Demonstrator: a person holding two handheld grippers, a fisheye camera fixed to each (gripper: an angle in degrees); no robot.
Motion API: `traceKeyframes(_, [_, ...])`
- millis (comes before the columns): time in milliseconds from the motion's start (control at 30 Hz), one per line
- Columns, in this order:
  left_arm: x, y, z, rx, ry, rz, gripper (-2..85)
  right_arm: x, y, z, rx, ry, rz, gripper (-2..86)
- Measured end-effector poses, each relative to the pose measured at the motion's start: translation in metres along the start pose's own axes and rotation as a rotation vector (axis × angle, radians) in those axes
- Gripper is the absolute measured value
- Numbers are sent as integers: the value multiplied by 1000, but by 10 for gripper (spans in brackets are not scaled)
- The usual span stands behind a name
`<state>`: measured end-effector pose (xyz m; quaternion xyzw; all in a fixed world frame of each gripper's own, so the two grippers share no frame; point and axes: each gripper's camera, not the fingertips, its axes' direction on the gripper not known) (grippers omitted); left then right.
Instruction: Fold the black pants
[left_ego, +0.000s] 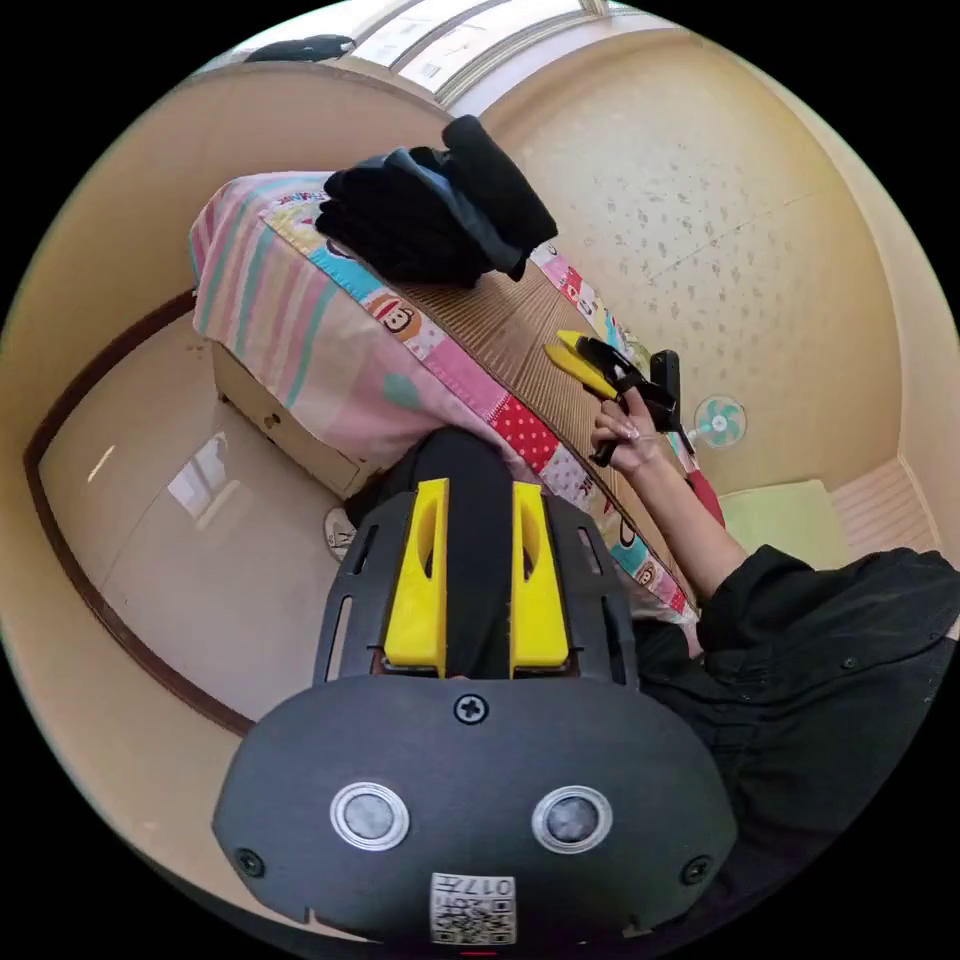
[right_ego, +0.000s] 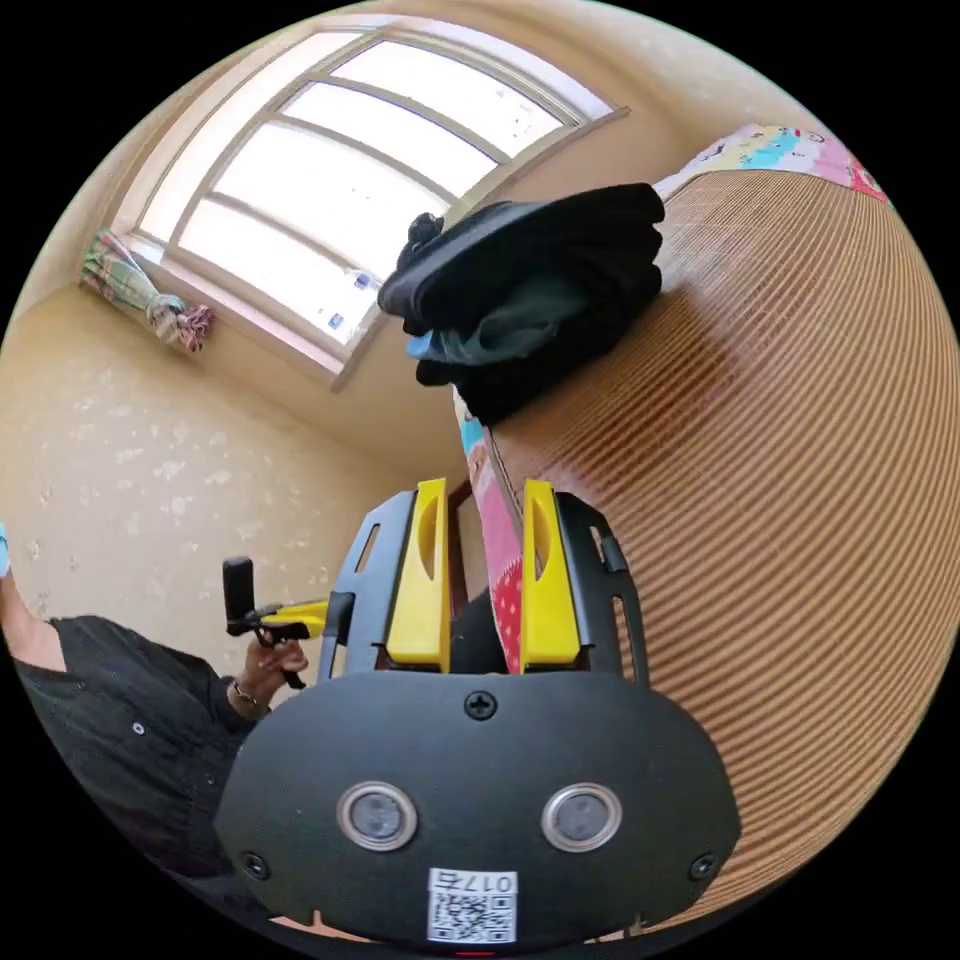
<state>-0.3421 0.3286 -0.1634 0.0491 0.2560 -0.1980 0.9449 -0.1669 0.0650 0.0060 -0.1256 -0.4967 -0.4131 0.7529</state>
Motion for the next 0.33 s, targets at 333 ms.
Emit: traceKeyframes(333, [180, -67, 118, -15, 195, 473, 80, -68, 283, -189, 273, 570, 508, 91])
